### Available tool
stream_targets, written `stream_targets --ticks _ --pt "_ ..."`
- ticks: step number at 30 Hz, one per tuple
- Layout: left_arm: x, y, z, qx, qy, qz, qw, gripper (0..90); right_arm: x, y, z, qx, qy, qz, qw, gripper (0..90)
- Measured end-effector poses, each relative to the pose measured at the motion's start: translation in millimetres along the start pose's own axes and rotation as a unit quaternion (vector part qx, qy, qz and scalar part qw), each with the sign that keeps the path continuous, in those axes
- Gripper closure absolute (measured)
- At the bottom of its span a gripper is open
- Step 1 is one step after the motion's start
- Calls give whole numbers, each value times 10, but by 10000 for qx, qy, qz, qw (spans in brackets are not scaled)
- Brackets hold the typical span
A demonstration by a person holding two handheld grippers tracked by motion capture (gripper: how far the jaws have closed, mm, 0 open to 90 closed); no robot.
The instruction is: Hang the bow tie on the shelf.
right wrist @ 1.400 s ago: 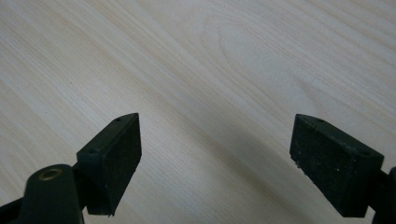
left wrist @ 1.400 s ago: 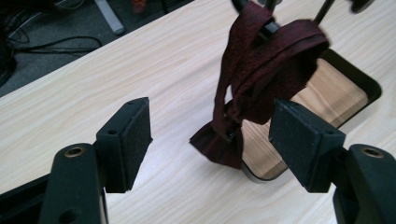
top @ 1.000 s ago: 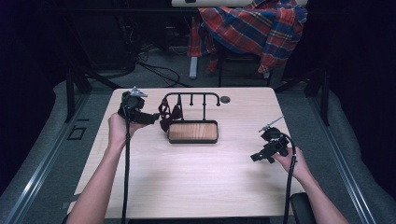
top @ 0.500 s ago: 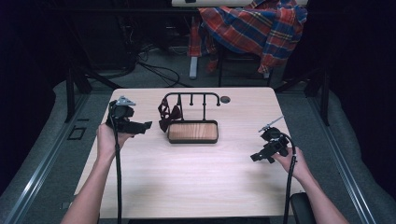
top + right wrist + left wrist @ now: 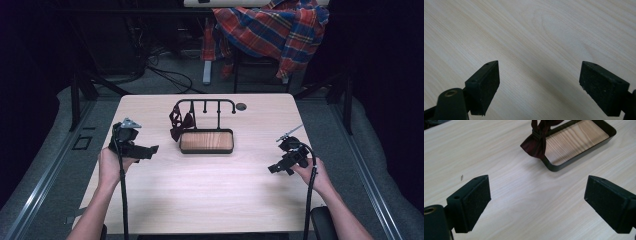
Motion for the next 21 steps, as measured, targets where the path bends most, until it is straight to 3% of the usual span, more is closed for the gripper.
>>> stream_targets --ticks 9,13,17,19,20,21 --pt "239 6 -42 2 33 334 9994 18 7 -4 4 57 135 99 9998 164" --pt "386 7 -87 56 62 638 9979 19 5 -5 18 -16 128 75 9999 164" --pt "502 23 -124 141 225 711 9971 23 8 -6 2 50 157 89 9998 164" --pt "562 22 -127 149 214 804 9964 10 -4 -40 38 35 -84 -142 9999 164" --pt "579 16 -123 148 228 821 9963 4 7 -11 13 9 71 69 10000 164" --pt "586 6 -116 134 259 805 9963 1 9 -8 2 41 99 84 9999 164"
Point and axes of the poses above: each handheld gripper's, and its own axes: y roughly backward along the jaws, x roughly out of its underside, z roughly to its left, the point moved 8 cm from there along -y, roughly forward along the jaws, and after that the axes turned 14 degrees about -z, right-handed, at the moved point
